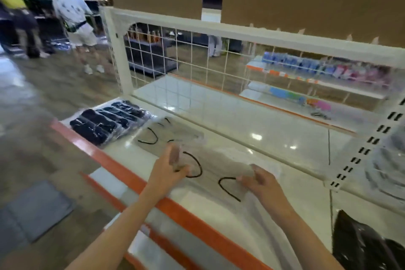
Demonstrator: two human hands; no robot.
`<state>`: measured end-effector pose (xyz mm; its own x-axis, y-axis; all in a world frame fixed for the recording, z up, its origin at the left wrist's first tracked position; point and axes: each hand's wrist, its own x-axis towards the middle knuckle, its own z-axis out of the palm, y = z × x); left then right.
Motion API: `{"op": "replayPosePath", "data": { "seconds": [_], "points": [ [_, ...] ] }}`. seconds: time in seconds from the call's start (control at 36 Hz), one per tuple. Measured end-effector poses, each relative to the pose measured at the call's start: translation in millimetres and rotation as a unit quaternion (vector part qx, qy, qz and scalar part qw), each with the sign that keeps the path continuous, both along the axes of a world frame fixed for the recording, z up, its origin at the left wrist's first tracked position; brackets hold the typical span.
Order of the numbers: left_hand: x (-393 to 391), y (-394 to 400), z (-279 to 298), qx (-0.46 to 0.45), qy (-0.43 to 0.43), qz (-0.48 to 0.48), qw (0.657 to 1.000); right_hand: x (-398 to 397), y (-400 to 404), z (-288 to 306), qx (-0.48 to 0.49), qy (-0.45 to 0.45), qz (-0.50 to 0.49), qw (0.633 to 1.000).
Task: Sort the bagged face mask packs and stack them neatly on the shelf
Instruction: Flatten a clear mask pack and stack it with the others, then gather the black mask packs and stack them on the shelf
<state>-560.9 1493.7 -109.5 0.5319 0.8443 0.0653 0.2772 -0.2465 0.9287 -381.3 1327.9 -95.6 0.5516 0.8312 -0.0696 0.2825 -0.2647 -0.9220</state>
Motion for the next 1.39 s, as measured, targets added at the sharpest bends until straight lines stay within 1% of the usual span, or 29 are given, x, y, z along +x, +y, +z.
{"op": "replayPosePath", "data": {
  "seconds": [0.08,0.14,0.19,0.28,0.33,0.42,0.47,0.53,0.58,0.64,0.69,0.75,0.81,0.83,0.89,0.94,1.06,1.17,1.22,1.39],
  "points": [
    [-19.9,19.0,-18.0,0.008,0.037,-0.009,0.999,-11.7,21.4,-20.8,-0.048,-0.051,0.029,0.997],
    [-28.6,28.5,-31.0,0.011,0.044,-0.009,0.999,-19.2,28.7,-28.9,-0.084,-0.089,0.033,0.992],
    [-32.2,36.1,-37.5,0.016,0.062,-0.028,0.998,-24.0,32.5,-31.2,-0.105,-0.114,0.030,0.987],
    [-30.8,47.8,-36.1,0.030,0.073,-0.069,0.994,-23.8,36.8,-33.1,-0.141,-0.167,0.040,0.975],
    [-31.5,58.7,-29.0,0.040,0.066,-0.066,0.995,-25.7,43.8,-30.2,-0.155,-0.187,0.030,0.970],
    [-38.5,80.7,-16.3,0.041,0.053,-0.055,0.996,-35.4,63.4,-24.0,-0.148,-0.173,0.023,0.974],
    [-43.2,97.7,-12.0,0.053,0.050,-0.017,0.997,-47.5,82.2,-20.1,-0.140,-0.140,0.021,0.980],
    [-47.1,114.2,-9.3,0.097,0.079,0.058,0.990,-61.1,102.4,-20.3,-0.130,-0.101,0.022,0.986],
    [-50.8,123.9,-6.6,0.150,0.131,0.091,0.976,-73.8,123.1,-24.8,-0.131,-0.090,0.023,0.987],
    [-55.1,128.3,-4.4,0.178,0.171,0.054,0.968,-84.4,143.3,-29.0,-0.131,-0.084,0.023,0.988],
    [-59.3,128.9,-5.5,0.196,0.222,-0.026,0.955,-91.6,160.6,-30.5,-0.135,-0.081,0.019,0.987],
    [-63.4,127.6,-7.7,0.216,0.285,-0.127,0.925,-94.8,175.2,-26.8,-0.134,-0.077,0.008,0.988],
    [-64.8,125.4,-8.9,0.237,0.345,-0.212,0.883,-93.6,186.1,-24.0,-0.135,-0.070,-0.009,0.988],
    [-64.0,123.6,-8.6,0.241,0.367,-0.242,0.865,-92.6,189.7,-22.5,-0.138,-0.071,-0.017,0.988],
    [-58.5,119.4,-6.9,0.254,0.386,-0.277,0.843,-88.7,191.1,-20.6,-0.144,-0.076,-0.034,0.986],
    [-49.5,114.0,-5.5,0.274,0.385,-0.291,0.832,-80.2,184.1,-22.0,-0.148,-0.080,-0.051,0.984],
    [-18.9,96.7,-10.1,0.313,0.364,-0.333,0.812,-55.6,146.5,-25.5,-0.165,-0.171,-0.058,0.970],
    [26.1,66.2,-7.6,0.375,0.316,-0.366,0.791,-28.7,89.6,-26.0,-0.178,-0.217,-0.105,0.954],
    [51.2,46.8,-4.4,0.389,0.286,-0.395,0.782,-16.4,56.1,-27.1,-0.203,-0.224,-0.138,0.943],
    [115.9,-27.9,-7.0,0.430,0.227,-0.468,0.738,8.0,-49.7,-25.2,-0.256,-0.199,-0.247,0.913]
  ]
}}
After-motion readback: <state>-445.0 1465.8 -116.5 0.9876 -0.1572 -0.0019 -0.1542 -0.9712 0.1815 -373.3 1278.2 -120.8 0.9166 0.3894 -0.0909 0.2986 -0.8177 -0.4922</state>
